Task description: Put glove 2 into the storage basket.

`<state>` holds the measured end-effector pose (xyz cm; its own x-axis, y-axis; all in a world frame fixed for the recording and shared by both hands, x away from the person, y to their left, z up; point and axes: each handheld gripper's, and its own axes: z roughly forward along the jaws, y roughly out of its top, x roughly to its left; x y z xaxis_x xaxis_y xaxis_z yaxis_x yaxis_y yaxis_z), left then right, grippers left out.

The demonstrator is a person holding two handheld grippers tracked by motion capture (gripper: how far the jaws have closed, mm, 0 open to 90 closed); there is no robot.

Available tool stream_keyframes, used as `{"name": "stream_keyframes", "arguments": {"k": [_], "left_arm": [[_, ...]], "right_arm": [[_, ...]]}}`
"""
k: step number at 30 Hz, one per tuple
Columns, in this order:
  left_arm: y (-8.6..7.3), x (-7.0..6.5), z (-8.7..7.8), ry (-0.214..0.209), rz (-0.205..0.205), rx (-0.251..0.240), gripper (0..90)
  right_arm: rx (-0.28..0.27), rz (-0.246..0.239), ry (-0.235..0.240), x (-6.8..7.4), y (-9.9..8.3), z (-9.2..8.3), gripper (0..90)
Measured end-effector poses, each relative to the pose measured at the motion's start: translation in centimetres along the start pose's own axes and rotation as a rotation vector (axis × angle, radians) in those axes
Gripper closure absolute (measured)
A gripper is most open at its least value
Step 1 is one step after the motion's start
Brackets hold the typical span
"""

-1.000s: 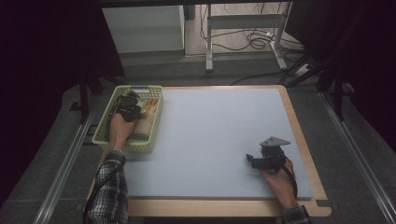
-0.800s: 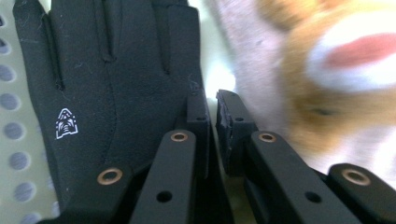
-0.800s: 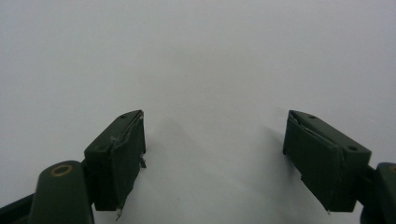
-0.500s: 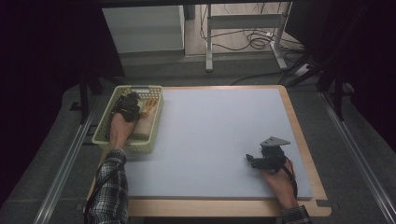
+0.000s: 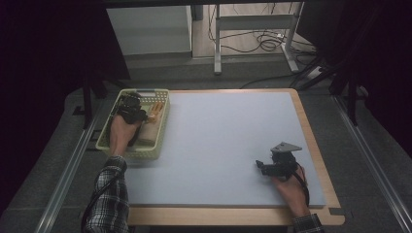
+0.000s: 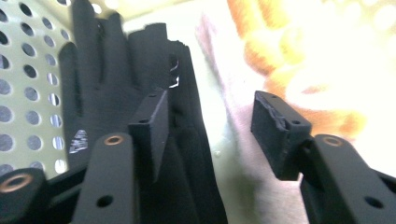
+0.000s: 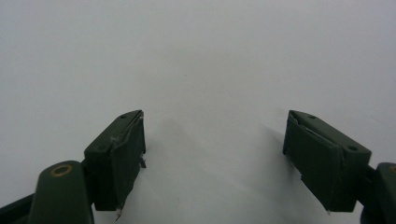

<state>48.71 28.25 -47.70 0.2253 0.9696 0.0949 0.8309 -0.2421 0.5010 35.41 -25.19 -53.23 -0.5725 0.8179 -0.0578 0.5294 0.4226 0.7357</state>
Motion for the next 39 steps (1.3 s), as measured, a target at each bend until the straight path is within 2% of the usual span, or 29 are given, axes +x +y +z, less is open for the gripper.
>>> {"name": "stream_keyframes", "arguments": {"k": [9, 15, 25, 33, 39], "left_arm": [[-0.3, 0.6, -1.4, -0.011, -0.007, -0.049, 30.8], [-0.8, 0.9, -1.7, -0.018, 0.025, -0.054, 24.1], [-1.6, 1.3, -2.0, -0.029, 0.016, -0.064, 16.5], [-2.1, 0.7, -2.4, -0.029, 0.059, -0.062, 12.0], [-2.4, 0.6, -2.5, -0.044, 0.059, -0.067, 9.7]], "right_arm": [[0.000, 0.000, 0.000, 0.0, 0.0, 0.0, 20.7], [0.000, 0.000, 0.000, 0.0, 0.0, 0.0, 20.7], [-0.001, 0.000, 0.000, 0.0, 0.0, 0.0, 20.7], [-0.002, 0.000, -0.001, 0.0, 0.0, 0.0, 20.6], [-0.001, -0.001, -0.001, 0.0, 0.0, 0.0, 20.6]]}}
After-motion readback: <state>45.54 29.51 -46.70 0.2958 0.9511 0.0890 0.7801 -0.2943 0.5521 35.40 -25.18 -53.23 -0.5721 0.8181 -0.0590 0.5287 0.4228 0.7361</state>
